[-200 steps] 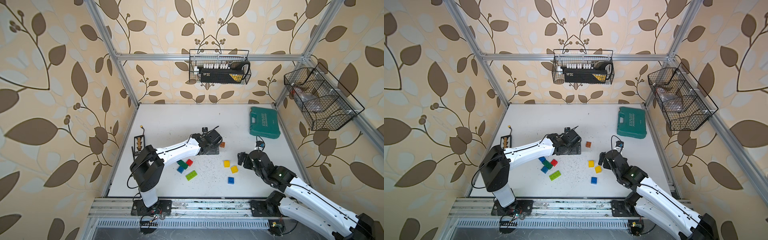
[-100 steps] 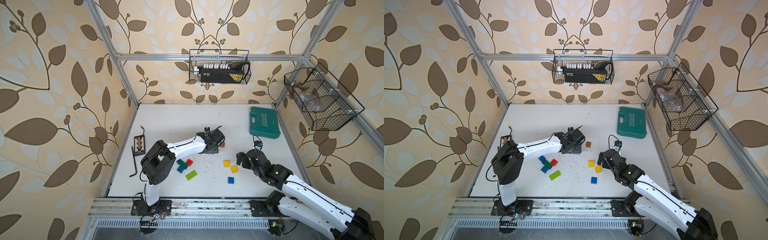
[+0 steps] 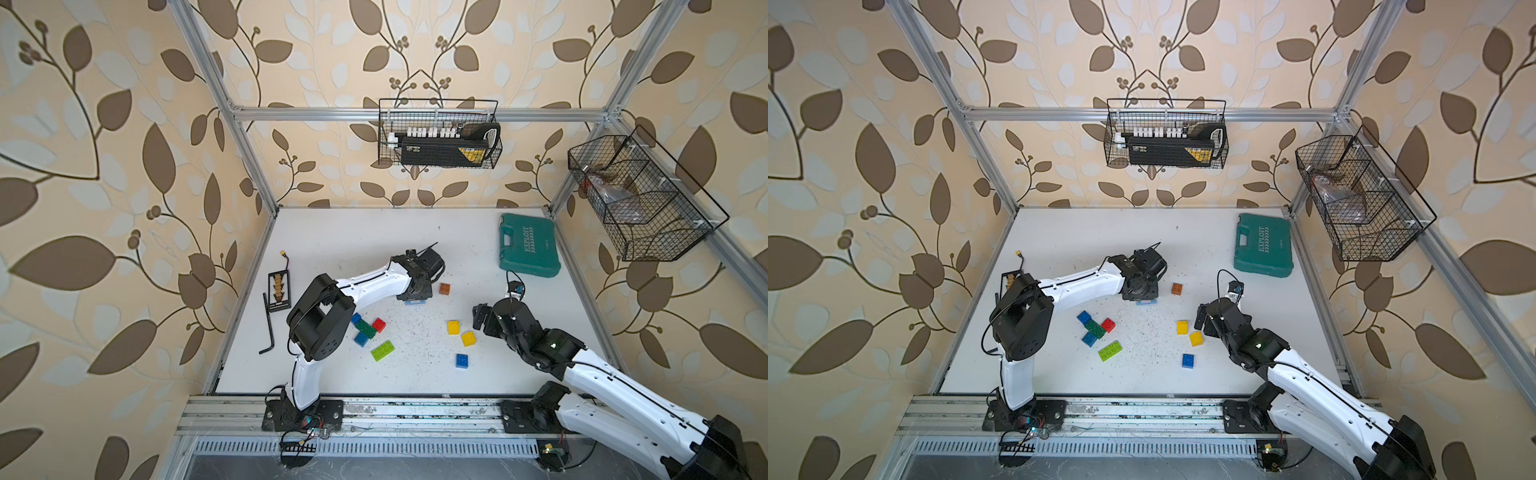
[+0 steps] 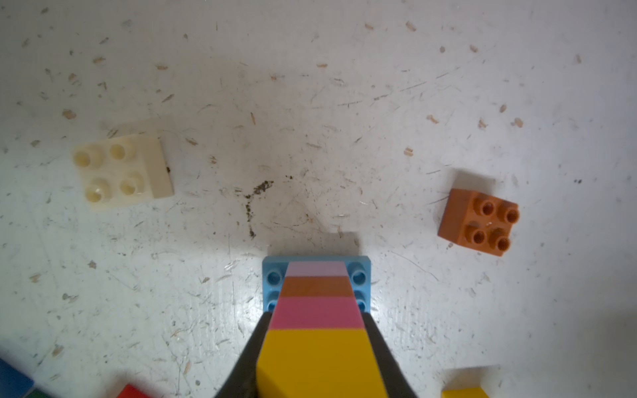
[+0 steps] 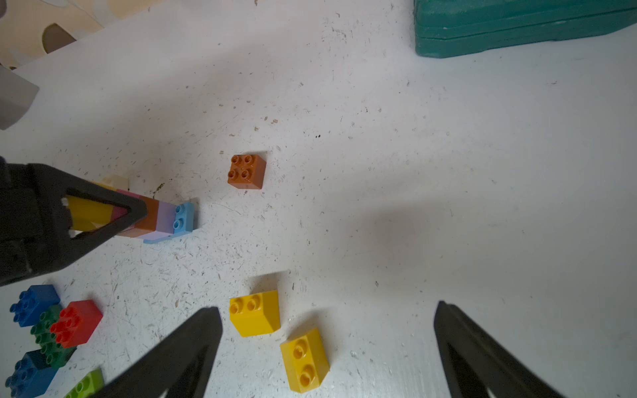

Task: Assemble the number 1 with lego
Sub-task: Adjust the lego brick at the center of the board.

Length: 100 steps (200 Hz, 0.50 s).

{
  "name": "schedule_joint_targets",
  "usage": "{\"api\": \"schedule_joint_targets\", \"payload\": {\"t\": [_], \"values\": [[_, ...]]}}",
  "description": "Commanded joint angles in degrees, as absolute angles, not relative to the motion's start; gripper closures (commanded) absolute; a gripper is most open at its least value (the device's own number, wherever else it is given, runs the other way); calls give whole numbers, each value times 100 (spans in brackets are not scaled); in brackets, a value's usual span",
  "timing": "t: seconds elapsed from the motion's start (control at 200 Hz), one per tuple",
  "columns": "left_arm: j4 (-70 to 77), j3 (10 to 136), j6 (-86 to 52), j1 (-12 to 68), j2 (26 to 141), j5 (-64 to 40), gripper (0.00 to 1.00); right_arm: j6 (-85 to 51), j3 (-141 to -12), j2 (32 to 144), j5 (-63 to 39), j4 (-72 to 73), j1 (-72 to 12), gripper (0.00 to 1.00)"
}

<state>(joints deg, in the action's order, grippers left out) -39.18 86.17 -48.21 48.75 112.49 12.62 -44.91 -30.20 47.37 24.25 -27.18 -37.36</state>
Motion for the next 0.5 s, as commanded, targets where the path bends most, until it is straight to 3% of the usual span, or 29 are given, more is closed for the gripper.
{"api": "schedule_joint_targets", "payload": {"t": [0.0, 0.125, 0.37, 0.495], "values": [[-5000, 9222, -4978, 4840, 11356, 1191, 75, -4509, -3013, 4737, 2569, -2716, -3737, 1], [-6302, 10129, -5067, 4645, 11591, 625, 81, -4507, -3041, 4798, 2567, -2725, -3719, 1], [-8472, 12259, -4126, 4277, 12717, -1104, 79, -4535, -3090, 4869, 2576, -2777, -3709, 0], [-8931, 12682, -3668, 4106, 13164, -1697, 78, -4544, -3085, 4868, 2592, -2784, -3712, 1]]}}
